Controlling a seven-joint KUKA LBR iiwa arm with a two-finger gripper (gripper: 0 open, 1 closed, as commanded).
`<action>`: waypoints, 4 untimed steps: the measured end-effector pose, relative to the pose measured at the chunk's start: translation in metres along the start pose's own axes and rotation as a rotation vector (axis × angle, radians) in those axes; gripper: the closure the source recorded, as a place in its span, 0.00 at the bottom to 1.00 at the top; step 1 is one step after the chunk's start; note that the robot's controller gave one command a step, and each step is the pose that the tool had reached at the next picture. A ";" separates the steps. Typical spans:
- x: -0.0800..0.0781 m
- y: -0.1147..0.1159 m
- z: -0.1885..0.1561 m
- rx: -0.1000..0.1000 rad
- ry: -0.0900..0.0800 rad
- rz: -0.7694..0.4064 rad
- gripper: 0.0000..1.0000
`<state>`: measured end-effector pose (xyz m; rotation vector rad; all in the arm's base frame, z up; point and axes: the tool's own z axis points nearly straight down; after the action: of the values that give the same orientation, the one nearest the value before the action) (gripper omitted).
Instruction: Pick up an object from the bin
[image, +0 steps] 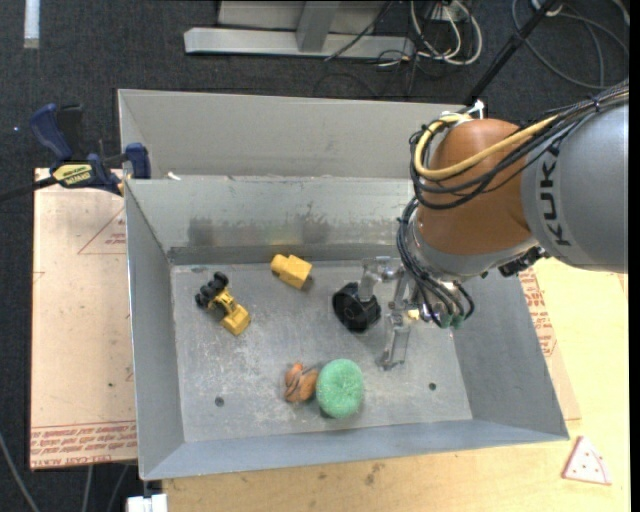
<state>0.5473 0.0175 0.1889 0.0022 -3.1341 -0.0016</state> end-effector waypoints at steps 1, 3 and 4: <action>-0.001 0.000 -0.005 0.000 -0.008 0.001 0.00; -0.062 0.031 0.088 0.000 -0.010 -0.150 1.00; -0.062 0.031 0.088 0.000 -0.010 -0.149 0.00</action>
Offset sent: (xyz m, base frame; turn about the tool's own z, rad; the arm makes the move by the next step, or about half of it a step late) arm 0.0581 0.0035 -0.1181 -0.1495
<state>0.6089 0.0489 0.1000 0.2366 -3.1356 -0.0026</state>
